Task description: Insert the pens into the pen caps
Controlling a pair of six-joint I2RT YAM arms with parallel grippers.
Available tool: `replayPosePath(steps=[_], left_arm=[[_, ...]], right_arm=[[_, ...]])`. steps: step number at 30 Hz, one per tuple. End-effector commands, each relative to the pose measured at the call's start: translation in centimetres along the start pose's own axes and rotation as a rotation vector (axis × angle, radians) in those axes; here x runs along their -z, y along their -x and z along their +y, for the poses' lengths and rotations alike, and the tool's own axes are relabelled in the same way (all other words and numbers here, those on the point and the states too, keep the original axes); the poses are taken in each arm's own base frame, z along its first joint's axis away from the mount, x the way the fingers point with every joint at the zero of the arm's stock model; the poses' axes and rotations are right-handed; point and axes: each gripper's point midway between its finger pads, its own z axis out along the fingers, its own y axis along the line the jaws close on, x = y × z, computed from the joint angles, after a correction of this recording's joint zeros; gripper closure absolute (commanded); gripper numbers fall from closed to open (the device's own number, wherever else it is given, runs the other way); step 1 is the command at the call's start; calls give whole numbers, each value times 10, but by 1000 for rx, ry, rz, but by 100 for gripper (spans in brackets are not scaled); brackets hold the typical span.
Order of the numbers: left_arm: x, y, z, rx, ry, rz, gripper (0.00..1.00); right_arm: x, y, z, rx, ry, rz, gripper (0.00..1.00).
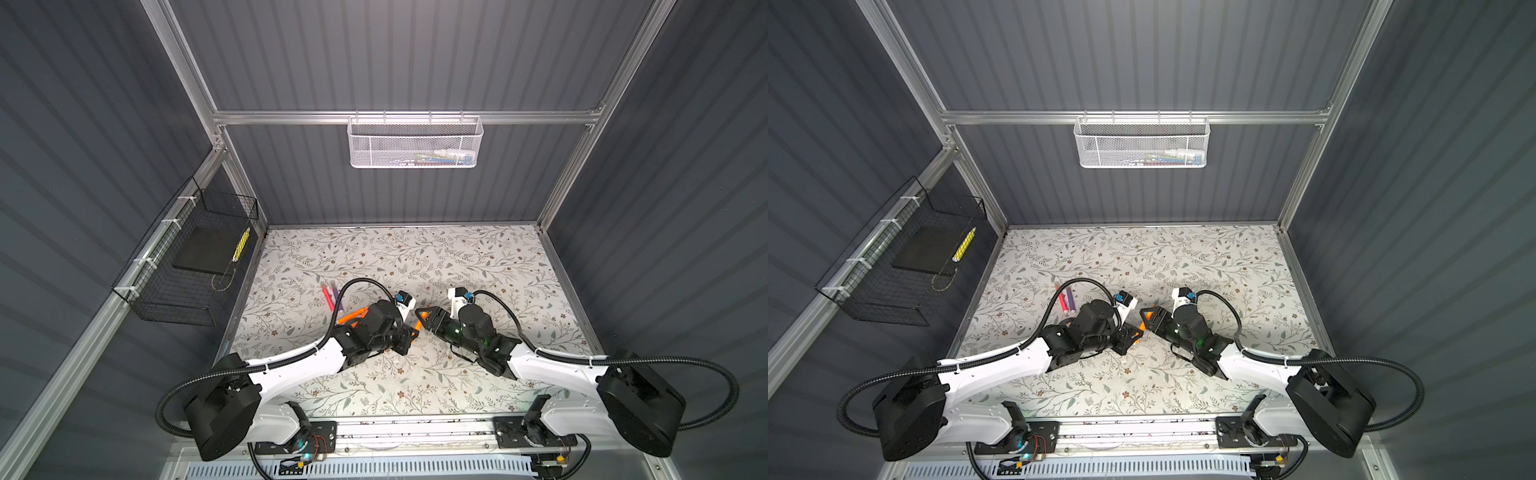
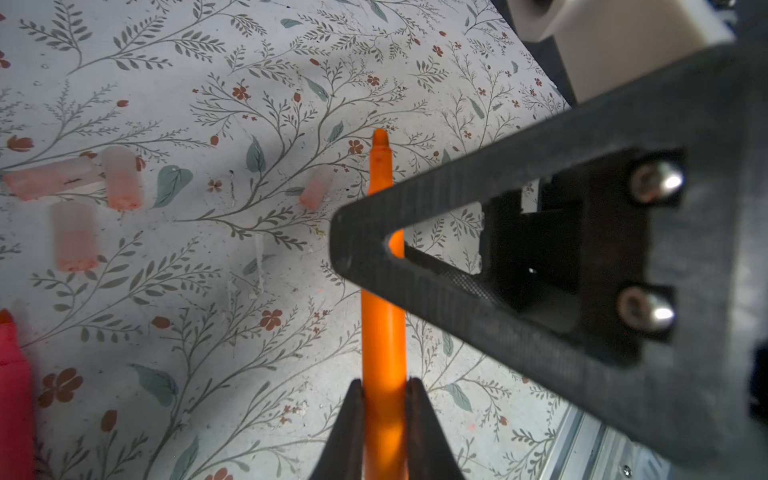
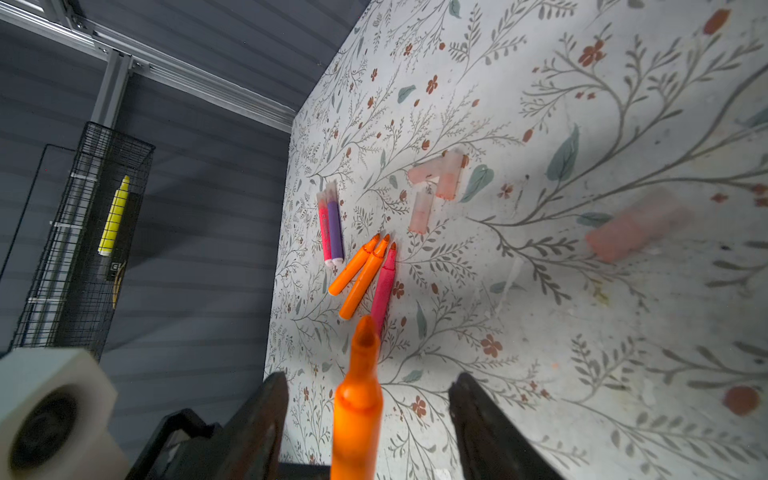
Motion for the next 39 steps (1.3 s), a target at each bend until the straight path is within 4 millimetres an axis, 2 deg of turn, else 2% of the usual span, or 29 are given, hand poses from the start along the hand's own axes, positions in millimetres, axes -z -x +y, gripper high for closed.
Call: replayPosePath(steps=[1, 4, 11, 13, 17, 25, 32, 39], left_arm=[[2, 0, -10, -33, -52, -13, 97], [3, 0, -13, -34, -69, -14, 97], [5, -2, -9, -34, -51, -24, 94], [5, -1, -8, -35, -46, -28, 91], [2, -2, -7, -36, -49, -32, 80], [-6, 2, -10, -31, -69, -52, 66], [-12, 2, -9, -28, -69, -55, 66], [-17, 0, -6, -23, -59, -51, 68]], right_arm=[[-4, 7, 14, -9, 40, -13, 37], [-7, 5, 14, -16, 41, -3, 45], [-12, 2, 9, -35, 26, 7, 83], [-11, 2, 8, -41, 21, 6, 91], [-10, 0, 9, -54, 25, 4, 99], [-12, -8, 20, -78, 56, -5, 100], [-21, -16, 29, -88, 80, 12, 100], [-25, -20, 28, -111, 92, 17, 100]])
